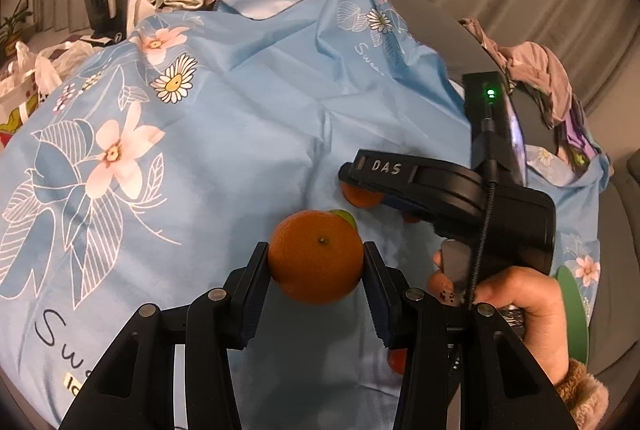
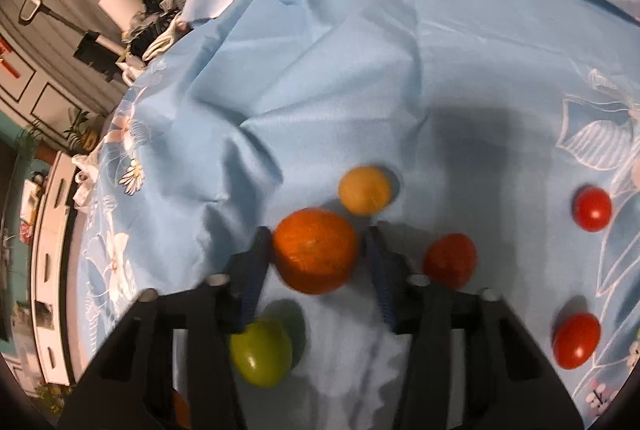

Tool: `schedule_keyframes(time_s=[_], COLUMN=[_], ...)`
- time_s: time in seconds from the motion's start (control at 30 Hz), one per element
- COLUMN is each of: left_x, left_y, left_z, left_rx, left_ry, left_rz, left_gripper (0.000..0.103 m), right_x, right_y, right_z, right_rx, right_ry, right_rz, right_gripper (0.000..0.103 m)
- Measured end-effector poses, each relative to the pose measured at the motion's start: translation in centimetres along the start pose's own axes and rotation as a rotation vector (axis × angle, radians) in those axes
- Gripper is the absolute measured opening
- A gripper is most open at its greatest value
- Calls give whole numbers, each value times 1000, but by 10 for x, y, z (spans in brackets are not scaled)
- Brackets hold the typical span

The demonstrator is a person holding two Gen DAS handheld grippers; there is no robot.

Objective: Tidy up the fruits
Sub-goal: 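Grasp a mandarin orange with the left gripper while the right gripper grasps another orange, then carry both oranges over the green bowl and open both grippers to drop them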

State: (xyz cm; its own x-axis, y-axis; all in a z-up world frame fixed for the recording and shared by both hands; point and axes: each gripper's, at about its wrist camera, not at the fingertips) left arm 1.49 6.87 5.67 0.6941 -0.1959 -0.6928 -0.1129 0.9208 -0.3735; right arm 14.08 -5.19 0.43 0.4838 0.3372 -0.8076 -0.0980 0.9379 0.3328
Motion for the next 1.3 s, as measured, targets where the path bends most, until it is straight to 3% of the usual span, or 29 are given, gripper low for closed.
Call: schedule_keyframes(time_s=[0.17,0.37,0.63,0.73,0.87,1.0,1.3], left_x=[-5,-16,-29,-35,-47,-49,-41], left_y=[-4,-16,-40,-52,-72,-104,-176], left_z=[-1,-4,-15,-18,-20,-24,-33], left_rx=[25,66,135,147,152,224,322], left_ry=[-21,-70,-102,-105,-98,-113,-86], left_rz=[-8,15,-11,-43,-146,-158,-254], left_gripper=[44,44,44,44,44,44,44], right_x=[-15,-77,-162,-173,-193,-220,-268], right_y=[-8,-24,-47,-56,-65,-83,-140], right_z=[-8,-27,-93,-103,-103,-106,-122], right_rx=[27,73,112,114,113,147,285], right_ry=[-34,-129,-302,-340,-401,-473,-589], right_rz=[-17,-8,-67,-105,-109,-97,-203], right_gripper=[41,41,41,41,41,41,42])
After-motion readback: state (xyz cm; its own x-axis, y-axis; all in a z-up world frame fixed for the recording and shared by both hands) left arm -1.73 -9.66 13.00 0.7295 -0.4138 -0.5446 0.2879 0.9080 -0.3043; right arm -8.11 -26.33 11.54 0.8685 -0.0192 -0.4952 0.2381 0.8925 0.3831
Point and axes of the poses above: each gripper's, at about its wrist camera, not at the fingertips, and x roughly the way its jaws point, y to its left, z to its top, and after that the axes turned 6 degrees about -y, right-handed
